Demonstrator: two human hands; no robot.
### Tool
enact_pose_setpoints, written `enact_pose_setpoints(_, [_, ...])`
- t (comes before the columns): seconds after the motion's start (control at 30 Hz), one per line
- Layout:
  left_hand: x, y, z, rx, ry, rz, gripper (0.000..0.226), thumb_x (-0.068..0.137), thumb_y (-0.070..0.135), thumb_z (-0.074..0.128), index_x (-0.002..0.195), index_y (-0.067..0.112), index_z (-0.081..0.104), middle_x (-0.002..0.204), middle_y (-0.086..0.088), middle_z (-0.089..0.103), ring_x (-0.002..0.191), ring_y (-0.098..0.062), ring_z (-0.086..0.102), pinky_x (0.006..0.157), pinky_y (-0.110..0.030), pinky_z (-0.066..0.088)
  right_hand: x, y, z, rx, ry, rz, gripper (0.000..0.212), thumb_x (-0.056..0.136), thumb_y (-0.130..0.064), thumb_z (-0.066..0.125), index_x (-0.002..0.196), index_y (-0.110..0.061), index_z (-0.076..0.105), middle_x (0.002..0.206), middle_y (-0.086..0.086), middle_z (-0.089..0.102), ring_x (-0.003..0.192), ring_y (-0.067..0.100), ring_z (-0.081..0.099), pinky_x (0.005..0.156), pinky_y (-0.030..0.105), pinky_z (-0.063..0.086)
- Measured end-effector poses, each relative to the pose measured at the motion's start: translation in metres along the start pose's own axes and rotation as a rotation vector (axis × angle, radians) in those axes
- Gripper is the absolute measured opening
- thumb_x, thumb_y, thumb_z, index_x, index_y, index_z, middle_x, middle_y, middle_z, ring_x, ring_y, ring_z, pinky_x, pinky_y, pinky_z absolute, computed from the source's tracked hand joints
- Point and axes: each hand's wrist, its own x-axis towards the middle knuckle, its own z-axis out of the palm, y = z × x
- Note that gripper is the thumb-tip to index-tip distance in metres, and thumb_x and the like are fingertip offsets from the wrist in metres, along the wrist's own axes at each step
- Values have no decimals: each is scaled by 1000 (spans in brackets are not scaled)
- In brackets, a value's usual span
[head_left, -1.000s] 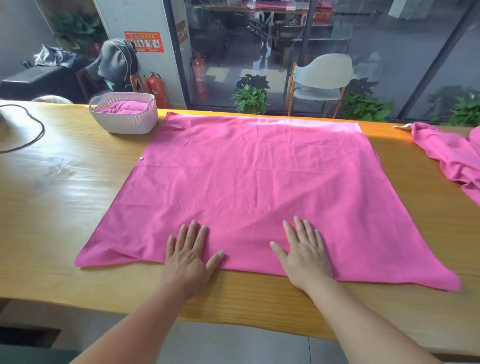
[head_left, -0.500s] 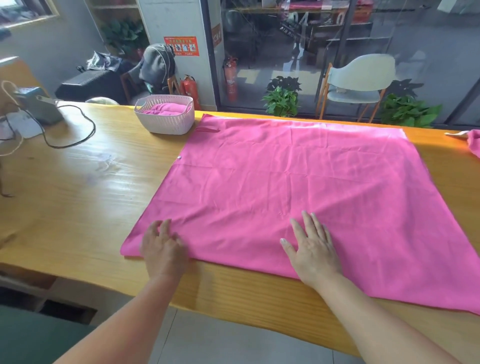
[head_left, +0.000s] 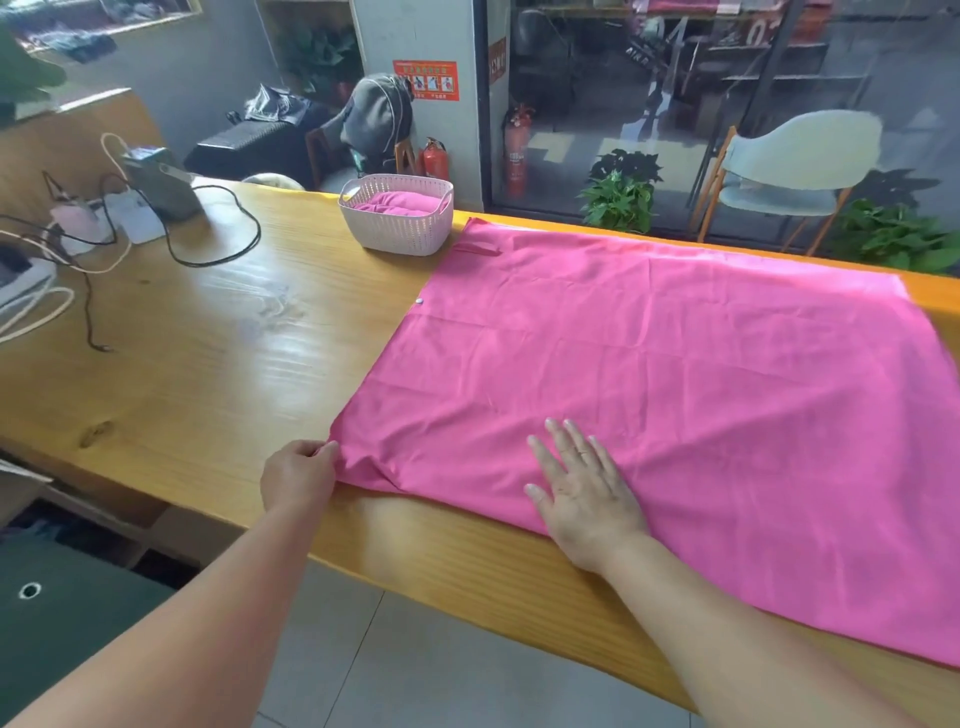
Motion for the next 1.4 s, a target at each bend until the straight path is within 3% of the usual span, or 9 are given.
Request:
enact_pose_setpoints(0.2, [9,-6,-10,-84,-73,21,28,97,35,55,88,11,66,68,-9,65,62,-18,57,57,-31,40,42,-59,4,31,-83,-218,67,92,-50,-11,157,-32,-8,162,-8,-23,147,9,-26,120,34,-16])
enact_pose_setpoints(0.43, [33,-14,-19,-97,-93,58,41,93,47,58,74,10,56,72,-6,62,70,-25,56,64,-35,42,45,-52,19,-2,-166,-225,65,101,-60,13,155,-35,-13,161,-9,-26,145,7,-29,122,36,-15])
enact_pose_setpoints(0.57, [43,-13,-19,-255,-169,17,35,88,30,68,67,17,44,65,-4,56,66,-22,60,72,-35,54,42,-49,16,-17,-170,-259,76,94,-73,11,155,-35,-14,159,-10,-28,144,7,-31,121,38,-15])
enact_pose_setpoints(0.7, [42,-10,-15,-162,-17,28,17,86,15,67,77,13,53,73,-1,56,67,-21,54,58,-29,39,38,-44,14,-37,-166,-290,82,91,-79,14,155,-36,-16,159,-11,-30,143,7,-34,121,39,-15])
enact_pose_setpoints(0.87, [39,-10,-19,-111,140,20,17,86,4,58,101,10,62,99,-4,60,86,-21,57,71,-26,41,20,-34,9,-24,-98,-318,79,94,-74,20,156,-35,-9,160,-14,-26,143,3,-32,121,36,-13])
enact_pose_setpoints(1.03, [7,12,5,31,216,445,38,85,-10,48,118,5,60,127,-12,49,120,-26,44,103,-19,27,7,-45,5,109,-158,-276,70,98,-67,19,158,-34,1,161,-15,-19,146,2,-23,122,32,-12])
enact_pose_setpoints(1.13, [-30,36,43,93,-23,623,42,99,9,47,141,11,46,151,-8,33,141,-23,27,117,-28,19,13,-52,1,305,-71,-135,60,103,-56,21,158,-35,8,163,-15,-11,146,-2,-18,122,30,-10])
enact_pose_setpoints(1.23, [-53,29,80,444,-249,617,67,101,51,29,157,20,7,164,-3,-6,150,-20,-7,121,-36,-4,11,-36,6,251,16,22,65,99,-61,9,158,-33,4,164,-12,-10,148,3,-16,122,32,-10])
enact_pose_setpoints(1.4, [-49,5,91,726,-234,602,83,92,71,14,156,21,-3,163,-2,-12,149,-19,-14,121,-41,-7,-33,30,25,47,38,271,91,78,-73,-23,156,-28,-9,162,-6,-19,150,12,-18,122,38,-12])
